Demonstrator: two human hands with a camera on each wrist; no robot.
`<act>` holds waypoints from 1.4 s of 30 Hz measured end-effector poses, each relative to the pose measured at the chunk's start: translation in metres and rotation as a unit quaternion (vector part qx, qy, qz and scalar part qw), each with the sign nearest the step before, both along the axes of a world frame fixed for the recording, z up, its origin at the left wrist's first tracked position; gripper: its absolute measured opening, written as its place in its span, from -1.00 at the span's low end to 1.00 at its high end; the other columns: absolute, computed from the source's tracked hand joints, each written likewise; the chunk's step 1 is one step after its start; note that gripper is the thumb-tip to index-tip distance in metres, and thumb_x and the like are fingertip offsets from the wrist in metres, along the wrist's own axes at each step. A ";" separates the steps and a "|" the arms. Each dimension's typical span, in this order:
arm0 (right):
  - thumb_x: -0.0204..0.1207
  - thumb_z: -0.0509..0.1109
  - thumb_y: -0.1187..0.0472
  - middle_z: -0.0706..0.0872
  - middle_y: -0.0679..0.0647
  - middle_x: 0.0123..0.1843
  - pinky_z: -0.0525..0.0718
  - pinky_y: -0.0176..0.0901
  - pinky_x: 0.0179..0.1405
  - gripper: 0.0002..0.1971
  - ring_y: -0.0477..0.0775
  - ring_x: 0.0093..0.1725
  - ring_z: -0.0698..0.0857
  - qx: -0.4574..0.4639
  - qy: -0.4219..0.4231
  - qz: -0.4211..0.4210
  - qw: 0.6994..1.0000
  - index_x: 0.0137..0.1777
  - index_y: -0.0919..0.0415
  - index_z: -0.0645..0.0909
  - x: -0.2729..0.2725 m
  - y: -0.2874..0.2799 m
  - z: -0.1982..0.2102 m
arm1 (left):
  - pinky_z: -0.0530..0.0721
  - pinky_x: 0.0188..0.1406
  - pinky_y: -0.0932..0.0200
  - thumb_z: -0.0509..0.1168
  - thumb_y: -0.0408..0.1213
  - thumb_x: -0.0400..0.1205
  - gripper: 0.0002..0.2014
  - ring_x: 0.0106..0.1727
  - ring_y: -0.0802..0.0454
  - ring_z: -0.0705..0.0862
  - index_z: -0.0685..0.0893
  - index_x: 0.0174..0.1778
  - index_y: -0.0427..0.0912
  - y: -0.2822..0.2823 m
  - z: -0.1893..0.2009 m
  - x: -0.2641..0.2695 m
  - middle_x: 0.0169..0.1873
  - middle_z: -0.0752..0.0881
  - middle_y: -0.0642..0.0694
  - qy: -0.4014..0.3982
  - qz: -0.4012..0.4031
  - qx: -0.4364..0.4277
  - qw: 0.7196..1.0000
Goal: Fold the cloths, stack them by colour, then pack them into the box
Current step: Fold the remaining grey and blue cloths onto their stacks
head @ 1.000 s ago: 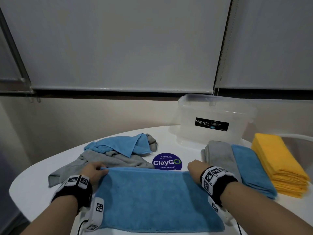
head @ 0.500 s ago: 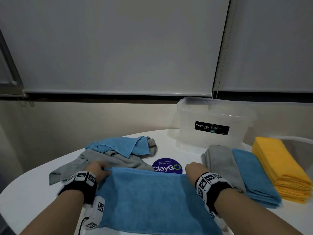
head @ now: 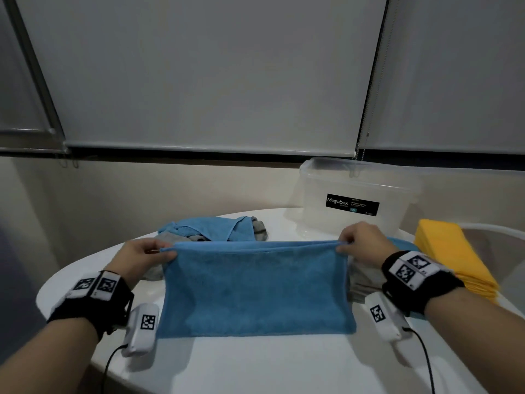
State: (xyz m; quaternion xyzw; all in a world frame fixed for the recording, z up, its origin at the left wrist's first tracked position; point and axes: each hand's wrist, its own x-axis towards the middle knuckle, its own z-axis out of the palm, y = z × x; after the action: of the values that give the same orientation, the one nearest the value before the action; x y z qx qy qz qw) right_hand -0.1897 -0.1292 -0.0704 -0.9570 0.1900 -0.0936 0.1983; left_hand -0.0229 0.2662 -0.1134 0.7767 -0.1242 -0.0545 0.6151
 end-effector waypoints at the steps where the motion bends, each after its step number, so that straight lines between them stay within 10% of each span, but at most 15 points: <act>1: 0.41 0.53 0.27 0.63 -0.05 -0.37 0.60 -0.31 -0.37 -0.80 -0.05 -0.36 0.61 0.030 -0.021 -0.002 0.999 -0.39 0.08 0.63 -0.007 -0.003 0.005 | 0.69 -0.37 0.28 0.44 -0.58 0.46 -0.91 -0.44 0.09 0.70 0.70 -0.28 -0.34 0.004 0.005 -0.005 -0.43 0.74 -0.13 0.000 -0.010 -0.014 1.000; 15: 0.59 0.35 0.38 0.75 0.14 -0.22 0.70 -0.22 -0.27 -0.87 -0.05 -0.26 0.67 0.186 -0.103 0.041 0.976 -0.11 0.33 0.73 -0.065 0.001 0.038 | 0.60 -0.22 0.18 0.22 -0.51 0.65 -0.78 -0.30 0.03 0.59 0.53 -0.32 -0.25 0.016 0.050 -0.051 -0.40 0.65 -0.09 0.016 -0.044 -0.143 0.989; 23: 0.53 0.39 0.45 0.69 0.13 -0.35 0.68 -0.26 -0.31 -0.84 0.00 -0.37 0.60 0.237 -0.142 0.036 0.960 -0.26 0.28 0.66 -0.070 0.007 0.049 | 0.52 -0.25 0.11 0.20 -0.38 0.70 -0.74 -0.33 0.03 0.56 0.46 -0.35 -0.15 0.019 0.059 -0.063 -0.45 0.62 -0.02 0.002 -0.029 -0.186 0.982; 31: 0.59 0.30 0.44 0.61 0.10 -0.28 0.65 -0.26 -0.40 -0.86 -0.04 -0.38 0.58 0.206 -0.159 0.048 0.964 -0.13 0.21 0.56 -0.070 0.014 0.044 | 0.54 -0.26 0.15 0.27 -0.32 0.68 -0.94 -0.25 0.06 0.58 0.63 0.01 -0.15 0.015 0.052 -0.064 -0.21 0.66 -0.08 -0.052 0.013 -0.140 0.989; 35: 0.63 0.26 0.41 0.59 0.07 -0.16 0.60 -0.24 -0.33 -0.85 -0.05 -0.29 0.61 0.182 -0.142 0.058 0.971 0.05 0.20 0.61 -0.083 0.016 0.041 | 0.54 -0.15 0.10 0.30 -0.33 0.65 -0.86 -0.28 0.01 0.55 0.60 -0.24 -0.21 0.027 0.042 -0.063 -0.37 0.62 -0.06 -0.037 -0.003 -0.104 0.994; 42: 0.63 0.24 0.45 0.64 -0.05 -0.42 0.58 -0.18 -0.38 -0.80 -0.15 -0.47 0.55 0.258 -0.114 0.092 0.955 -0.12 0.26 0.66 -0.123 0.020 0.039 | 0.55 -0.57 0.40 0.19 -0.46 0.66 -0.82 -0.54 0.20 0.52 0.48 -0.28 -0.26 0.049 0.044 -0.075 -0.52 0.55 -0.01 -0.010 -0.086 -0.081 0.993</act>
State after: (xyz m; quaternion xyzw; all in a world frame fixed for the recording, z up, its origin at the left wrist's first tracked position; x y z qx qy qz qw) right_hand -0.3129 -0.1094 -0.0311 -0.8698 0.0946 -0.1311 0.4662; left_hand -0.0977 0.3153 -0.0693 0.7109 -0.2006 -0.0891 0.6682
